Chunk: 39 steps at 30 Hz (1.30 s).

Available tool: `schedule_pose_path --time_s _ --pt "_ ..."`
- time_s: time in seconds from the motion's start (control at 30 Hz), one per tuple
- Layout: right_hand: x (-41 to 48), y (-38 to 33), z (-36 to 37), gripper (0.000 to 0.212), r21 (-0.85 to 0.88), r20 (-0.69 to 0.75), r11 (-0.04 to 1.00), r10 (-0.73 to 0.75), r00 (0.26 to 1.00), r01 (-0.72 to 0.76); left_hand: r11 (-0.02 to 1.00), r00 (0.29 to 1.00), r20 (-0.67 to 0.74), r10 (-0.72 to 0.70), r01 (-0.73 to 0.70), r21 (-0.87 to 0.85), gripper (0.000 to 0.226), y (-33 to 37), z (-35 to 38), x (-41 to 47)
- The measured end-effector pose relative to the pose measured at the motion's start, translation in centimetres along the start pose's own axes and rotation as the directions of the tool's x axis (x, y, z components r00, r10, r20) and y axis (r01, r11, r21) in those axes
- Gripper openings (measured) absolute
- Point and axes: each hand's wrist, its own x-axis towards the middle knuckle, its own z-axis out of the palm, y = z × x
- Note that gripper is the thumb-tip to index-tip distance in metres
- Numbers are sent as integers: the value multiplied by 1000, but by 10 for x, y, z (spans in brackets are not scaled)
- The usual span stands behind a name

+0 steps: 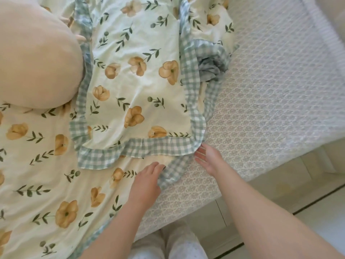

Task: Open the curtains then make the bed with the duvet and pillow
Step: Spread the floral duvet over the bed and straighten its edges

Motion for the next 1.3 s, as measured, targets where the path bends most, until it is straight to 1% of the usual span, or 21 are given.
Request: schedule_pose_path --time_s 0.13,0.2,0.23,0.3,0.37,0.43,0.47,0.53,0.6,0.67,0.7,0.73,0.77,0.83,0.9,0.97,1.0,1.07,1.13,1.2,1.3 --pt "23 -39 10 25 -74 9 994 -75 997 75 999 999 18 36 -36 -18 76 8 -2 29" --pt "38 -57 19 25 -117 -16 985 -126 992 123 998 999 8 39 -38 -55 78 10 -4 40" --pt "47 -66 24 30 -161 -43 976 -153 987 144 997 999 -2 49 -49 -60 78 11 -5 45" --pt "65 -82 33 33 -266 -97 945 -223 970 191 996 998 -25 66 -67 -60 77 15 -7 56" --pt "81 -99 40 30 -312 -126 920 -290 949 239 996 997 -52 49 -52 -67 78 24 -9 67" --pt "98 -119 41 31 -341 -157 908 -309 938 242 999 994 -102 26 -30 -30 81 37 -9 81" --pt "106 -130 40 35 -351 -182 906 -312 932 235 1000 987 -158 30 -31 -1 79 44 -10 86" --pt "126 -160 34 53 -352 -224 905 -329 917 239 996 945 -317 87 -87 14 71 66 -5 105" --pt "142 -190 25 79 -404 -220 869 -394 892 284 979 888 -413 200 -193 60 66 86 3 126" --pt "158 -215 19 99 -489 -87 784 -480 873 383 962 887 -372 274 -245 125 66 108 10 150" --pt "166 -226 18 103 -479 0 765 -489 872 430 971 913 -331 237 -206 125 68 117 11 163" --pt "171 -234 20 103 -454 72 763 -484 872 460 985 941 -299 157 -128 115 71 121 11 175" --pt "178 -242 19 97 -450 122 765 -459 880 461 994 962 -271 33 -3 109 76 127 13 188" --pt "185 -254 17 77 -463 160 759 -437 885 459 955 949 -248 -193 240 176 91 130 12 205" --pt "191 -263 11 62 -453 171 756 -446 879 472 900 915 -250 -316 373 225 102 135 8 215" --pt "187 -271 -4 47 -461 199 736 -459 866 496 874 886 -288 -363 431 225 105 144 1 222" --pt "185 -272 -13 40 -484 227 696 -485 844 530 867 876 -313 -367 444 225 104 143 -2 224" --pt "183 -275 -45 27 -587 312 550 -523 793 594 856 875 -349 -336 438 275 94 146 -12 230" --pt "183 -274 -84 27 -717 327 451 -457 827 532 837 906 -317 -282 394 380 73 151 -19 234" --pt "186 -271 -120 38 -800 261 417 -404 877 431 838 939 -274 -206 314 446 51 165 -20 236" --pt "181 -267 -165 37 -807 198 445 -413 889 387 851 979 -174 -106 179 494 41 200 -14 235"
